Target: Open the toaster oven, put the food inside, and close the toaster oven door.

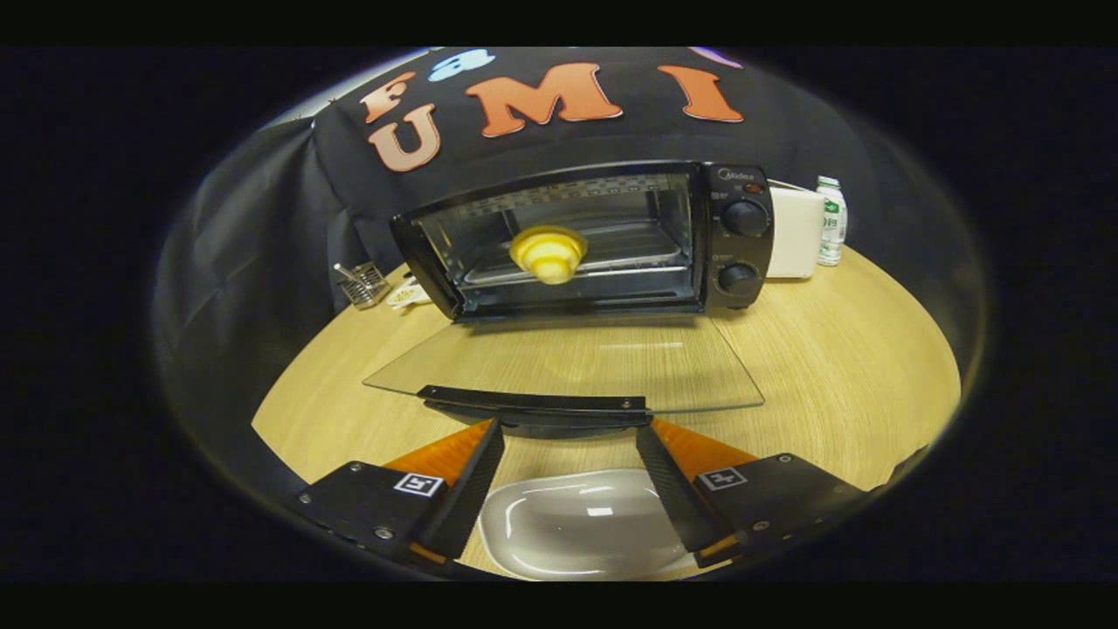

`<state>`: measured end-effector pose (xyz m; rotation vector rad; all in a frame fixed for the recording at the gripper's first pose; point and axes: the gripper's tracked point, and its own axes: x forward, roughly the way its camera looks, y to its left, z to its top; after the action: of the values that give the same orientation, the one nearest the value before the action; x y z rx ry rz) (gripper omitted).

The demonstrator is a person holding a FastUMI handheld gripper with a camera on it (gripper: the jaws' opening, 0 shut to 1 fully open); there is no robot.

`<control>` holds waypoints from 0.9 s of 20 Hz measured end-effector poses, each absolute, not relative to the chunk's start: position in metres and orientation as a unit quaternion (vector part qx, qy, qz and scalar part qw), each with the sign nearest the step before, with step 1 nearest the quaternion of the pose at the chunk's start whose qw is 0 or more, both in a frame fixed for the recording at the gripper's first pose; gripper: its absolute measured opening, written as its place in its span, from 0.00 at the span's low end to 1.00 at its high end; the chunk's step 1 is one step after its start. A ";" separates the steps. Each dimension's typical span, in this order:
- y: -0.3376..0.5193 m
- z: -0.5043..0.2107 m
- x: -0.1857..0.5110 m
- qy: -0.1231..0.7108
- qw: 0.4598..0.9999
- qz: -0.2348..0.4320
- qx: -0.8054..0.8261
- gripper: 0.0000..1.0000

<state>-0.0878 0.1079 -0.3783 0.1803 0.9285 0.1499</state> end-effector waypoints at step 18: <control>0.102 -0.312 0.065 0.326 0.939 0.051 0.098 0.93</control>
<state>0.0650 0.1022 -0.3119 0.1994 0.6655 0.1045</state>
